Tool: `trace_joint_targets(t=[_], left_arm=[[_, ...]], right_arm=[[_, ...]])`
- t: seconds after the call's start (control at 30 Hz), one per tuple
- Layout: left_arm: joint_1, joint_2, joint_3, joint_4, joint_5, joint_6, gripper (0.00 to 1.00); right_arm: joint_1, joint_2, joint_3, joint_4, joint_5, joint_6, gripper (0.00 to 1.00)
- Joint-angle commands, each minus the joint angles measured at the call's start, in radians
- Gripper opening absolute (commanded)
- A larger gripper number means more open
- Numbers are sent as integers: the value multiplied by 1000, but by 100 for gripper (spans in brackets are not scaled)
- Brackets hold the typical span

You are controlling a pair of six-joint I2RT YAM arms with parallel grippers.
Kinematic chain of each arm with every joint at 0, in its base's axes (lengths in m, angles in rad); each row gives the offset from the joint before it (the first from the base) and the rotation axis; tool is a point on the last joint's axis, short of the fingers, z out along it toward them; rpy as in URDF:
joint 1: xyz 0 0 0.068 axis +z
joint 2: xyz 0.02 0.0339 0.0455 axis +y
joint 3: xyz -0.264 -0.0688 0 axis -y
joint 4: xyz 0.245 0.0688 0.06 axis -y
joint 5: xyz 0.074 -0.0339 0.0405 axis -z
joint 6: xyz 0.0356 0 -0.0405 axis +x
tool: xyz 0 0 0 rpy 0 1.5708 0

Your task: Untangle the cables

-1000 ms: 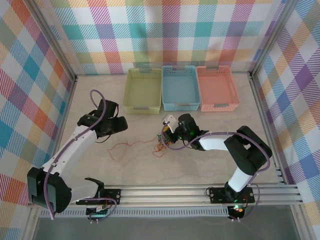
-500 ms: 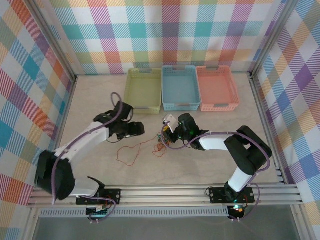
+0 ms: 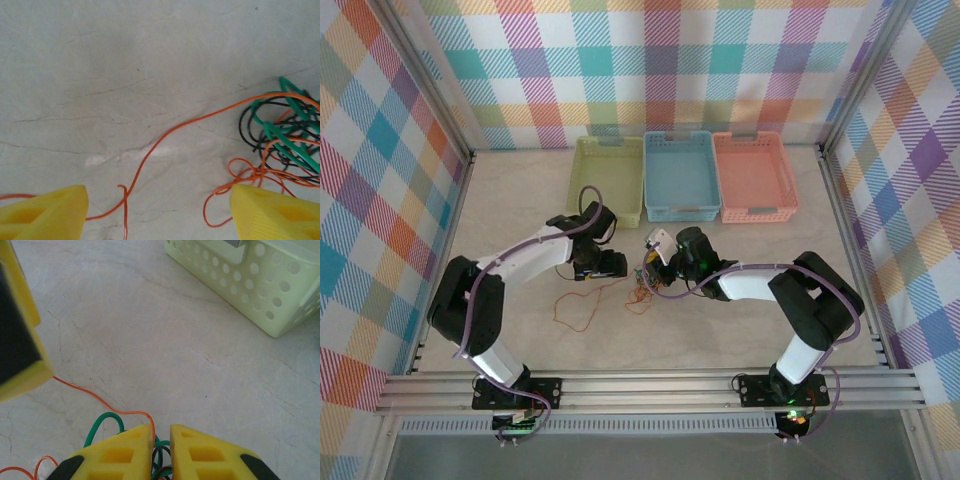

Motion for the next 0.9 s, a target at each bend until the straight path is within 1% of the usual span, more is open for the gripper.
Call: trace_joint_targets(t=[0.0,0.1,0.27,0.5,0.6,0.77,0.87], left_arm=[[18,40,25,-31,-10,11,75],[28,59,13,-27,-2,9,73],[36,71,-3,-29,31,11,68],[36,111,-9,-18,78,13,64],[36,121,-12,-24,79,20,63],[36,114,-23,-20,97,24,55],[33,118,-26,-12,114,23,45]], right_arm=[[-5,10,20,-9,-6,6,19],[-6,11,22,-10,-6,5,19],[-5,13,24,-14,-7,5,19],[-5,14,27,-20,-7,5,19],[-5,15,27,-20,-8,5,19],[-5,19,34,-27,-12,5,19],[-7,19,32,-30,-10,5,20]])
